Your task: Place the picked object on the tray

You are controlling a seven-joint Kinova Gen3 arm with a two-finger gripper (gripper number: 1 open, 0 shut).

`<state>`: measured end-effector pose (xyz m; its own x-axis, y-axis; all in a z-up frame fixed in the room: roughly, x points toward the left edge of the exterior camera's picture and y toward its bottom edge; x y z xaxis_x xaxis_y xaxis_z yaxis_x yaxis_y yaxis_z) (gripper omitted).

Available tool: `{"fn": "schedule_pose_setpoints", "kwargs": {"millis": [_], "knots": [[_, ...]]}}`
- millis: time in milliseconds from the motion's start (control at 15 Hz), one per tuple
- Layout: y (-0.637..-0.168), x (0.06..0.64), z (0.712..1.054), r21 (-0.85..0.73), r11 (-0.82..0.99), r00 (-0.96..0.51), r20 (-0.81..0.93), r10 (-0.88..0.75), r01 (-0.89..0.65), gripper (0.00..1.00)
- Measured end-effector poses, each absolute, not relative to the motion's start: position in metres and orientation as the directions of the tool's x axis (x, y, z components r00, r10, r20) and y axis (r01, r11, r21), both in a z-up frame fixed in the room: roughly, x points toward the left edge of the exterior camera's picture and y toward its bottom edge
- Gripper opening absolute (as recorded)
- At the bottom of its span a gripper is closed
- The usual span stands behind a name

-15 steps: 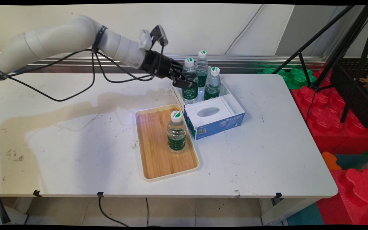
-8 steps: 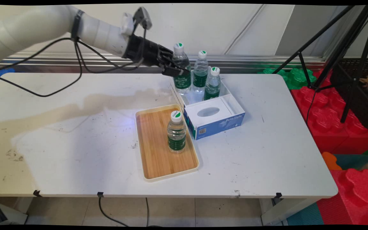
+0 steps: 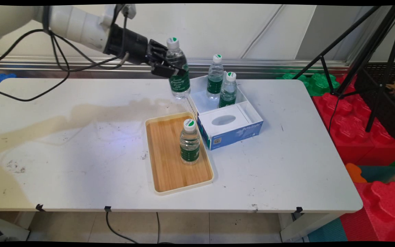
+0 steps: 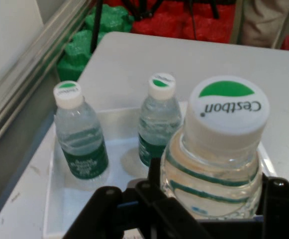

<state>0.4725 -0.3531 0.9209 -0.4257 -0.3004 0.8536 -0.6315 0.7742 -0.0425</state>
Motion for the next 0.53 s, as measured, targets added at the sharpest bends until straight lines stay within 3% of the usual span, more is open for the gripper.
{"fn": "schedule_pose_setpoints", "kwargs": {"millis": [533], "knots": [[-0.318,0.482,0.914,-0.06,0.802,-0.485,0.822,-0.297,-0.594,0.0]]}}
